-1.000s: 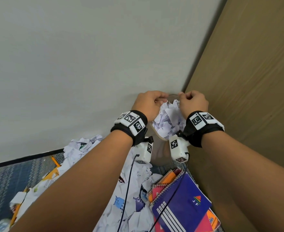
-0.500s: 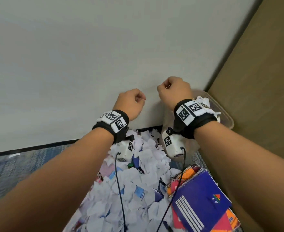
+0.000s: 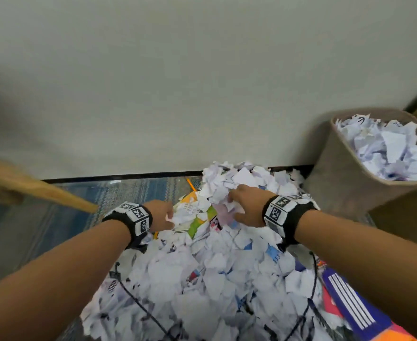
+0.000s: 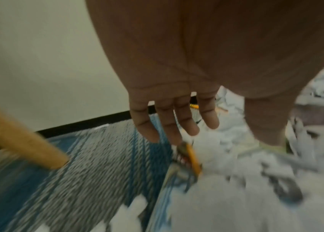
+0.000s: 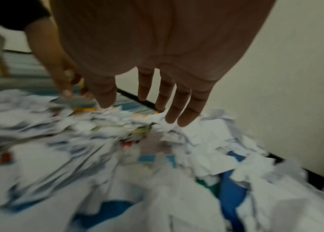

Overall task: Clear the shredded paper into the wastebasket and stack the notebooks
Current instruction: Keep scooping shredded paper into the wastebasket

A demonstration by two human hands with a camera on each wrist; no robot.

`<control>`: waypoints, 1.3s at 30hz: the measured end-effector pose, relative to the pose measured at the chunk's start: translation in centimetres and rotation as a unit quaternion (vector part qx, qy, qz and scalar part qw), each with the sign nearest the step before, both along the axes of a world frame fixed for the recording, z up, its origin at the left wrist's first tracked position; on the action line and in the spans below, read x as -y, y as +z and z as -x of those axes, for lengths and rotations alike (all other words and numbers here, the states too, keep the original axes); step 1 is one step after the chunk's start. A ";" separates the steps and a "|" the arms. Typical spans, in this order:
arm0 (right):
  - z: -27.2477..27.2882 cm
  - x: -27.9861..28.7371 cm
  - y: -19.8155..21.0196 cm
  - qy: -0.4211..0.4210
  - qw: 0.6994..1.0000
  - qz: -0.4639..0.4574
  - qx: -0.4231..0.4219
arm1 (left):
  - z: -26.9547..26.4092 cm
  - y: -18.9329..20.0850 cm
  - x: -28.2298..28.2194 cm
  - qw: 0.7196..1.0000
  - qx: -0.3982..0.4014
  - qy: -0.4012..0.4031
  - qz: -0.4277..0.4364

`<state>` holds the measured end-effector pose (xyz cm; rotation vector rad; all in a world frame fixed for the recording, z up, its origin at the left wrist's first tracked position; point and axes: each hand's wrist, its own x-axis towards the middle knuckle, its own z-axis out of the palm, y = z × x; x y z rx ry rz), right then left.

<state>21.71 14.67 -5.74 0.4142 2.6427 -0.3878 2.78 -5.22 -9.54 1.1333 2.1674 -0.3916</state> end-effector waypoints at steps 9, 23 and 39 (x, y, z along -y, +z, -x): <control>-0.3 8.6 -4.5 0.198 0.979 0.022 0.051 | -1.9 -3.1 9.1 0.995 0.035 0.010 0.096; -0.6 7.4 -6.9 0.205 0.971 -0.067 0.105 | -0.3 -3.1 6.4 0.998 -0.053 0.020 0.027; 0.9 2.3 -5.2 0.067 0.993 -0.046 0.085 | -0.2 -1.5 1.5 0.994 -0.072 0.054 -0.056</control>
